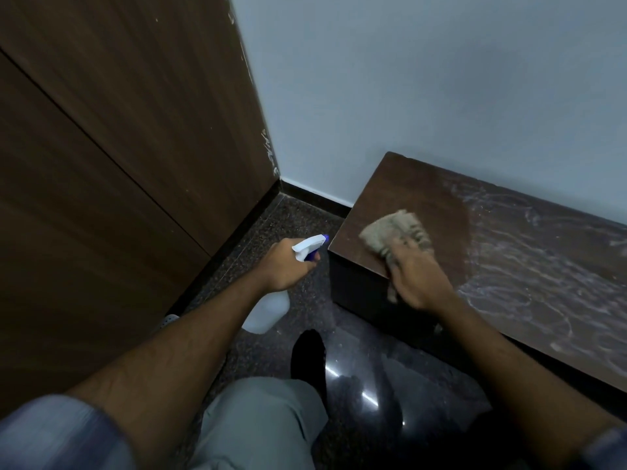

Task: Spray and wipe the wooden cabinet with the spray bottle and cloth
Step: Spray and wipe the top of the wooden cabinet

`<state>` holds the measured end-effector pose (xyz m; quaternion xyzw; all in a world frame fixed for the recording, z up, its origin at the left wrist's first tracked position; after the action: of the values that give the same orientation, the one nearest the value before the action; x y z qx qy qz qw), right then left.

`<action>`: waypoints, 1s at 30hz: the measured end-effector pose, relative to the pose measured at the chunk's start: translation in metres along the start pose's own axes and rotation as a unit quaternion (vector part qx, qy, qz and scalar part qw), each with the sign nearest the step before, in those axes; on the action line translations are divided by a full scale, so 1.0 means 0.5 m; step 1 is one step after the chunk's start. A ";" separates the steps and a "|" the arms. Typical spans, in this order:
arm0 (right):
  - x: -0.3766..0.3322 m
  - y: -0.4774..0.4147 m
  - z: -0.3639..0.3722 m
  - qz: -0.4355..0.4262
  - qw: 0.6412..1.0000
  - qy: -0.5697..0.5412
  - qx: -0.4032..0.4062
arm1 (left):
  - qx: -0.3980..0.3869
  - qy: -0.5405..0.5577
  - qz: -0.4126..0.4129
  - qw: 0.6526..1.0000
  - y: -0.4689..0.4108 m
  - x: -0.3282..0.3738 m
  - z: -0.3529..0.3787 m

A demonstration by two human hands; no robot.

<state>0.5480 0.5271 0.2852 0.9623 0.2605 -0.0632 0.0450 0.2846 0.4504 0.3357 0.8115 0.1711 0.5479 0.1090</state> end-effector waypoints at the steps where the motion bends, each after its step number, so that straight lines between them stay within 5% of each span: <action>1: 0.012 -0.019 -0.004 0.067 0.998 0.001 -0.011 | 0.002 -0.003 -0.002 1.000 -0.002 -0.004 0.002; 4: -0.067 -0.082 -0.009 0.083 0.996 0.031 -0.026 | -0.001 -0.003 -0.003 1.000 -0.004 -0.005 0.012; 8: -0.122 -0.024 0.011 -0.162 0.984 0.066 -0.032 | -0.016 0.016 0.000 1.000 -0.004 0.023 0.022; 9: -0.081 -0.005 0.011 -0.145 0.987 0.065 -0.024 | -0.019 0.019 0.002 1.000 -0.008 0.033 0.026; 11: 0.033 0.021 -0.005 0.032 0.999 0.016 -0.005 | -0.025 0.027 0.011 0.999 -0.023 0.058 0.038; 14: 0.128 0.078 -0.023 0.246 0.969 -0.001 0.020 | -0.051 0.030 0.030 0.998 -0.064 0.119 0.086; 18: 0.133 0.125 -0.009 0.115 0.993 0.013 -0.009 | -0.095 0.031 0.041 0.994 -0.140 0.227 0.181; 24: 0.253 0.101 -0.047 0.287 0.957 0.004 0.029 | -0.098 0.007 0.039 0.994 -0.242 0.342 0.297; 30: 0.309 0.084 -0.032 0.144 0.988 0.034 0.033 | -0.093 -0.055 -0.002 0.994 -0.295 0.338 0.332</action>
<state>0.7030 0.5694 0.2809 0.9924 0.1182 -0.0323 0.0129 0.4726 0.6547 0.3634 0.8266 0.1146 0.5157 0.1939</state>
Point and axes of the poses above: each hand's wrist, its own y-axis away from the middle knuckle, its own z-axis out of the palm, x = y × z, the point moved 4 cm from there along -y, towards the middle knuckle, and after that the axes turned 14 degrees about y, right-handed, at the moved point
